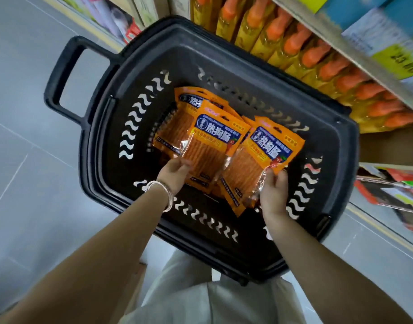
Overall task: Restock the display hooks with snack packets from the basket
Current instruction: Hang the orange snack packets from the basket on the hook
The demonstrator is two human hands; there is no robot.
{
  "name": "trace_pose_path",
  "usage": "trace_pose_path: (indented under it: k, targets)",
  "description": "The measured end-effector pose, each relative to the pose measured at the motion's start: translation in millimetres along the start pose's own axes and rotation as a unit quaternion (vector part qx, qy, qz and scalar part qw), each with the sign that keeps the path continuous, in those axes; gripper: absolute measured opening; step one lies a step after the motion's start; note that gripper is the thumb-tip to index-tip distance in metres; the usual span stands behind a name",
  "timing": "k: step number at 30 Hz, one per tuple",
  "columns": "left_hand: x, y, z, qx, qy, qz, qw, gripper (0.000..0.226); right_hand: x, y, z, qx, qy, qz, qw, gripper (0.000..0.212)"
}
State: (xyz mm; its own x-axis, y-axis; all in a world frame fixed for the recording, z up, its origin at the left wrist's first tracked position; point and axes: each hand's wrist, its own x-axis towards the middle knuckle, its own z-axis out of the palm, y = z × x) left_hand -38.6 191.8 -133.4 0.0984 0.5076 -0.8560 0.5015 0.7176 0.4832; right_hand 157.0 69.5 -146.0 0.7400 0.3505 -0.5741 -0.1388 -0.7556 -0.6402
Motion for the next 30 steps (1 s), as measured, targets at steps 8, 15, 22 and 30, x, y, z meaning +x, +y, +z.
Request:
trace_pose_path:
  k: [8,15,22,30]
  targets:
    - [-12,6,5,0.005,-0.040,0.030,0.999,0.043,-24,-39,-17,0.058,-0.138,-0.043,0.988,0.011]
    - [5,1,-1,0.010,0.016,0.011,1.000,0.015,19,-32,27,0.129,-0.193,0.142,0.962,0.041]
    - [24,-7,-11,-0.003,0.052,-0.077,0.996,0.035,68,35,24,-0.018,-0.049,0.230,0.972,0.046]
    - [24,-3,-8,-0.020,0.042,-0.076,0.996,0.032,66,35,40,0.015,-0.013,0.184,0.983,0.027]
